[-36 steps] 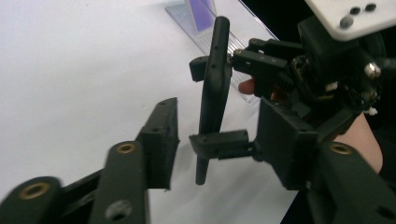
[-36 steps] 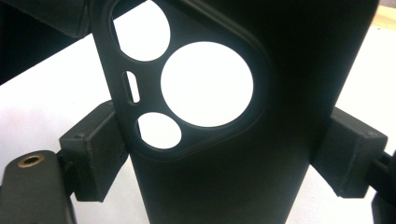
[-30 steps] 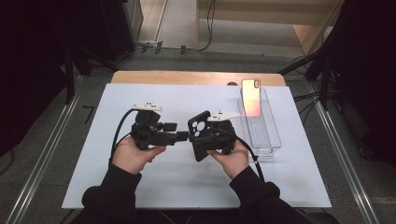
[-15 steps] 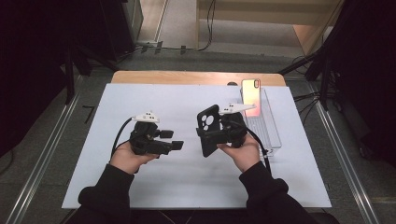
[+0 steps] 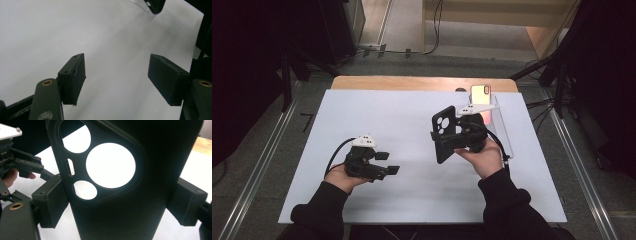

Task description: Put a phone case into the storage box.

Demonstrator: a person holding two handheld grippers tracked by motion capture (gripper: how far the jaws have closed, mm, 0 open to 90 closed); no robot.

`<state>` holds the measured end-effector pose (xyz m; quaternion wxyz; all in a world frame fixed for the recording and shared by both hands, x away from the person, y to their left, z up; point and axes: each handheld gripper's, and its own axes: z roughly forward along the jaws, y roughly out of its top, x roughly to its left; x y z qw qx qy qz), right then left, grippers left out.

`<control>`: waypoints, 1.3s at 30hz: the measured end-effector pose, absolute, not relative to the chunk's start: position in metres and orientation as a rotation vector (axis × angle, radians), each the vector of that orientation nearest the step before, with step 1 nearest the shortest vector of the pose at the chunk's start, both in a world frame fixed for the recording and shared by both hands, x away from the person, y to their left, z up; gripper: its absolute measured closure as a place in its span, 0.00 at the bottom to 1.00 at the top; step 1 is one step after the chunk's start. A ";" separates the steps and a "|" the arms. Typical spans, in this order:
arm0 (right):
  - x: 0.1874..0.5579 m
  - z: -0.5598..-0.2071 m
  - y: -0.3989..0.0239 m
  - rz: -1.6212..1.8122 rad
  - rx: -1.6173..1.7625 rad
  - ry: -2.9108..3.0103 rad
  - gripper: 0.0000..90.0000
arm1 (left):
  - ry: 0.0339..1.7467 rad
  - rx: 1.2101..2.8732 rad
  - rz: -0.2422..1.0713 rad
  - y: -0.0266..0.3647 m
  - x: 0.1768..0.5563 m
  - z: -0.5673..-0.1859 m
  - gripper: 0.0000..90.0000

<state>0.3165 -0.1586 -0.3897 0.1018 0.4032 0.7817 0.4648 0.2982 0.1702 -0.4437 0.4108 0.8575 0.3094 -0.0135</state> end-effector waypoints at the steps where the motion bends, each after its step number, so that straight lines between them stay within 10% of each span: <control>1: 0.317 -0.388 -0.160 1.377 1.191 2.305 0.13 | 0.782 2.157 -0.033 0.173 0.297 -0.444 0.34; 39: 0.351 -0.357 -0.269 1.276 1.474 1.955 0.13 | 0.909 2.130 0.020 0.201 0.277 -0.452 0.34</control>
